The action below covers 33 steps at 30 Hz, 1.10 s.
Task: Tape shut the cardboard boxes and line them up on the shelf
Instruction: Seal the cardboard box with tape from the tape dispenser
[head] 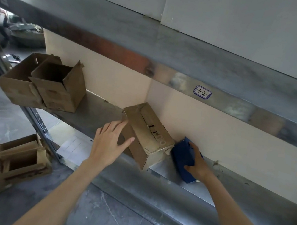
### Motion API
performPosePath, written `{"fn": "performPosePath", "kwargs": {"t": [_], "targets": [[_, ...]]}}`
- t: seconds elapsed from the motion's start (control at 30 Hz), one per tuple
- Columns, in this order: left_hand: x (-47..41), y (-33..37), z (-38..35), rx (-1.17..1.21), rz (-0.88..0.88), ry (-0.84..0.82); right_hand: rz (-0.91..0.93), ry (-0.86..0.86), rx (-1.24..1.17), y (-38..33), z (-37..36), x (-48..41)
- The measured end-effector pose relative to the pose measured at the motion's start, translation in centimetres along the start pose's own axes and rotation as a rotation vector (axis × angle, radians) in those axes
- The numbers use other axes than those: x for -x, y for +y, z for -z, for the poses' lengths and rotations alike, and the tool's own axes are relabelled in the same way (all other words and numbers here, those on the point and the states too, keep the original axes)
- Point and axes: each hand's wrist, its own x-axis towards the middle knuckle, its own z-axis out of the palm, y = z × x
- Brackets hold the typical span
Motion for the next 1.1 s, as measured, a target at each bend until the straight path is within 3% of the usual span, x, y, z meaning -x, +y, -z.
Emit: {"fn": "performPosePath", "kwargs": {"t": [0.13,0.23,0.43,0.6,0.8,0.9,1.1], "targets": [[0.5,0.2,0.7,0.000,-0.013,-0.019,-0.001,-0.003,0.043,-0.3,-0.6,0.2],[0.8,0.5,1.1,0.020,-0.022,-0.034,0.005,0.112,0.132,-0.5,-0.3,1.2],[0.8,1.8,1.8,0.063,-0.052,-0.063,0.155,0.392,0.359,-1.7,1.4,3.7],[0.1,3.2,2.8,0.117,-0.113,-0.059,0.386,0.546,0.381,-4.2,3.3,6.5],[-0.5,4.4,4.0,0.313,-0.150,-0.112,0.621,0.496,0.451,-7.7,3.9,8.6],[-0.9,4.6,4.7,0.467,-0.166,-0.143,0.668,0.417,0.509,-8.9,3.2,9.4],[-1.1,4.6,5.8,0.548,-0.198,-0.313,0.773,0.302,0.545,-9.4,1.9,9.9]]}}
